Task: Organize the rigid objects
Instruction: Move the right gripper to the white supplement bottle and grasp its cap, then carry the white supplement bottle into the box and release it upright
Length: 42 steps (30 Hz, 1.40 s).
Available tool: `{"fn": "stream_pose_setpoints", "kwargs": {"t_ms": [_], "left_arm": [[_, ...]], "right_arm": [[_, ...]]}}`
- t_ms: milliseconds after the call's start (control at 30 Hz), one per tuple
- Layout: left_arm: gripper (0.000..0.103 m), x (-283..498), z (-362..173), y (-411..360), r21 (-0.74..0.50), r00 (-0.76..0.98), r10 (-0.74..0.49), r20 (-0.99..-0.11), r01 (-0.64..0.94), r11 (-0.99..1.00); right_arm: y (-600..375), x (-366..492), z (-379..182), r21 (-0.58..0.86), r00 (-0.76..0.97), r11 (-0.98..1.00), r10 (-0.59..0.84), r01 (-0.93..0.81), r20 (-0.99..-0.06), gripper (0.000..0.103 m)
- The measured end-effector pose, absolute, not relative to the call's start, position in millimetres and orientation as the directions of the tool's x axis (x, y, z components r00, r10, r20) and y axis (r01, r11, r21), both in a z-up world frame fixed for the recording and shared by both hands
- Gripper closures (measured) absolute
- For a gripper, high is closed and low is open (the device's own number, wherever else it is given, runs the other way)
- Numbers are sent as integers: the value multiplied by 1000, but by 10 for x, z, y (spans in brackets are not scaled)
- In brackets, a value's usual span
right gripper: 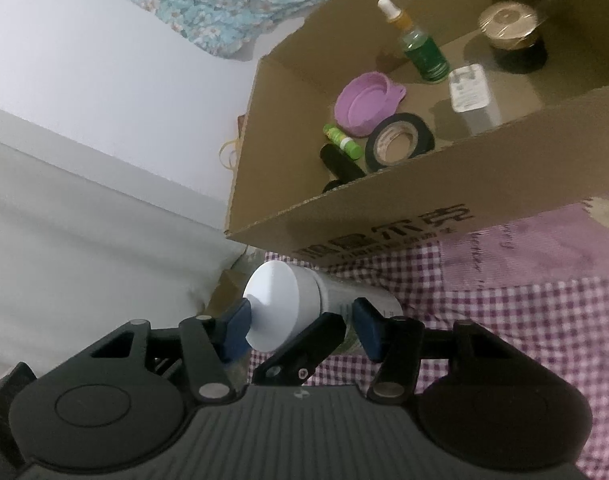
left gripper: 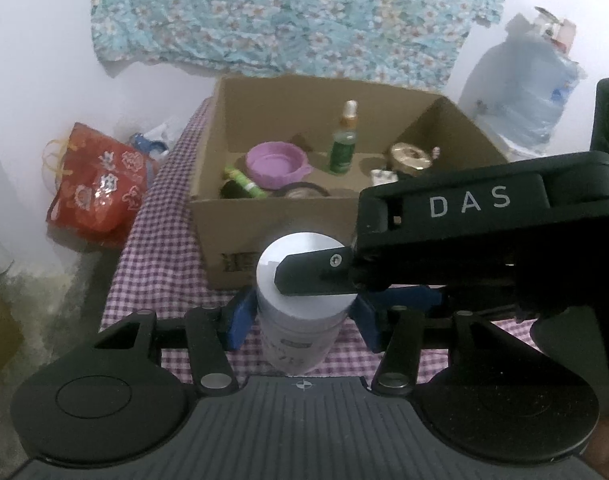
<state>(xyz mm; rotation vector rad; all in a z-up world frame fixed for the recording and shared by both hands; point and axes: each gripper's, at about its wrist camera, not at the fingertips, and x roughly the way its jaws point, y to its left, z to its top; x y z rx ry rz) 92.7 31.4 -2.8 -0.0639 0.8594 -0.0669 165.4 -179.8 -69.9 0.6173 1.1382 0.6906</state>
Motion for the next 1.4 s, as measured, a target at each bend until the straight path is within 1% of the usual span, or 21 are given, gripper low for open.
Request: {"fn": "stream_pose_setpoints", "kwargs": {"t_ms": [100, 333, 467, 700, 1000, 1133, 1300, 1400], "left_arm": [[50, 884, 10, 165, -92, 653, -115, -749, 69, 993], [51, 782, 18, -285, -94, 641, -208, -739, 208, 974], [51, 759, -54, -505, -80, 625, -233, -745, 263, 961], [51, 780, -199, -624, -47, 583, -226, -780, 307, 951], [49, 852, -276, -722, 10, 558, -200, -805, 350, 937], [51, 861, -274, -741, 18, 563, -190, -804, 342, 940], [51, 822, -117, -700, 14, 574, -196, -795, 340, 940], [51, 778, 113, -649, 22, 616, -200, -762, 333, 943]], "right_arm": [[-1977, 1562, -645, 744, 293, 649, 751, -162, -591, 44], [-2533, 1313, -595, 739, 379, 668, 708, -87, -595, 43], [-2740, 1240, -645, 726, 411, 685, 679, -57, -608, 43], [-2854, 1234, -851, 729, 400, 684, 673, -20, -622, 43], [-2935, 1209, -897, 750, 400, 661, 693, -19, -600, 43], [-2937, 1211, -895, 755, 399, 656, 696, -13, -597, 43], [-2918, 1169, -755, 752, 405, 658, 699, -41, -589, 43], [-2908, 1148, -528, 753, 427, 651, 710, -94, -560, 43]]}}
